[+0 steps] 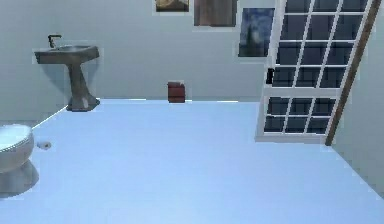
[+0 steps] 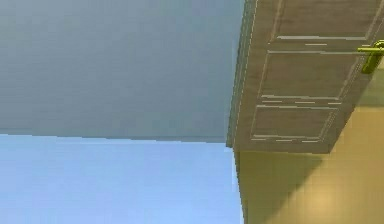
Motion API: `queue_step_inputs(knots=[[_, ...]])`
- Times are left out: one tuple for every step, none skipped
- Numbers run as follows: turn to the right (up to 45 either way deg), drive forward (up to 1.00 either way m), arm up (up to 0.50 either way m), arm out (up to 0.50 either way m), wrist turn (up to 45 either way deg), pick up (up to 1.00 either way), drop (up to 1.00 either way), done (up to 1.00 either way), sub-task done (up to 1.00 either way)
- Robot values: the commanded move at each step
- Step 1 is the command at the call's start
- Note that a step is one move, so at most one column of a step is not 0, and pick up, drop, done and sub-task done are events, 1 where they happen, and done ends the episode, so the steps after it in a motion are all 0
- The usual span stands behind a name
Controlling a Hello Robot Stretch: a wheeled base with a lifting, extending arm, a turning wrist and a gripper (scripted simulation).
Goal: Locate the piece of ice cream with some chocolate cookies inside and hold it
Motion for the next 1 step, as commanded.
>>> queue_step_inputs(knots=[[6.0,0.00,0.00,0.00,0.0,0.00,0.00,0.00,0.00]])
